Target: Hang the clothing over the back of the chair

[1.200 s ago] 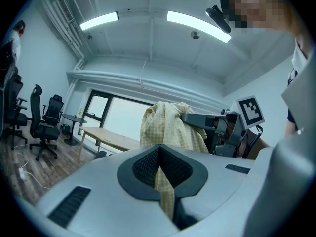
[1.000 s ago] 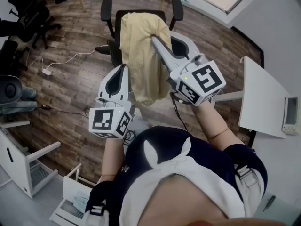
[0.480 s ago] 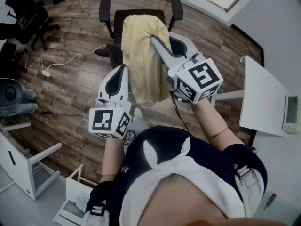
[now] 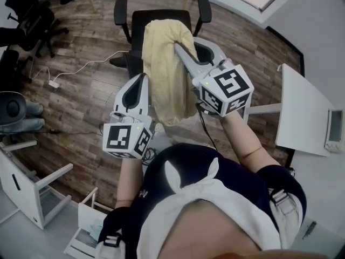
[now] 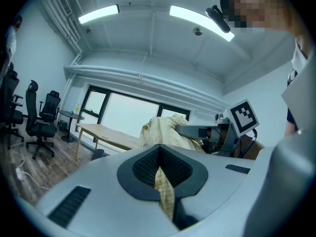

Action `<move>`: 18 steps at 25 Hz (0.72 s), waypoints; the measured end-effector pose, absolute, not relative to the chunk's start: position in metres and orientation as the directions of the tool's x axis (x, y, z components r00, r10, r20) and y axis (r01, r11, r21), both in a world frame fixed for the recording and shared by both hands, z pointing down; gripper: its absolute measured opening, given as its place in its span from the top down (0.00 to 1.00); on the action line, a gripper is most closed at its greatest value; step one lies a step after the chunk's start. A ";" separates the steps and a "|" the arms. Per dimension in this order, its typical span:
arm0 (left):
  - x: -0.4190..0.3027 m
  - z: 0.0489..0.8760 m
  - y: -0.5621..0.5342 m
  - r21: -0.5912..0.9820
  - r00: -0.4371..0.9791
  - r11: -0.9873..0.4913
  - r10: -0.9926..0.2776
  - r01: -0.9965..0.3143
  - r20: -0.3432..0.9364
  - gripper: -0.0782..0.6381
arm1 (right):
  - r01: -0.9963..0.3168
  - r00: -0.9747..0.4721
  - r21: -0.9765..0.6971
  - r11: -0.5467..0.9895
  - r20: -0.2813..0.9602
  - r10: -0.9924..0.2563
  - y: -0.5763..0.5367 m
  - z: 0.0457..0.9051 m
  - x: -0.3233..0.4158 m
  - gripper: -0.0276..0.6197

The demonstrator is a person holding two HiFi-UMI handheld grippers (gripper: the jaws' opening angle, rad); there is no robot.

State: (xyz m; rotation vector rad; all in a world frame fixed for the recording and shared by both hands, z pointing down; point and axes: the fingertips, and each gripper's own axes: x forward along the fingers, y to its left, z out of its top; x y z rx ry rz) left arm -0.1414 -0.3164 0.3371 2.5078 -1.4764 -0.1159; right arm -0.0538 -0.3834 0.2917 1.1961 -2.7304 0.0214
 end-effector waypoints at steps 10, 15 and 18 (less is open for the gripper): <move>-0.139 0.339 -0.329 0.231 0.503 -0.479 -0.862 -0.847 0.056 0.88 | -0.727 -0.652 0.085 0.681 0.226 -0.724 -0.400 0.310 -0.054 0.86; -0.137 0.339 -0.333 0.227 0.507 -0.484 -0.860 -0.845 0.055 0.88 | -0.721 -0.639 0.125 0.682 0.262 -0.723 -0.406 0.319 -0.055 0.86; -0.137 0.338 -0.335 0.229 0.507 -0.483 -0.860 -0.845 0.057 0.88 | -0.715 -0.628 0.154 0.682 0.286 -0.724 -0.409 0.324 -0.056 0.86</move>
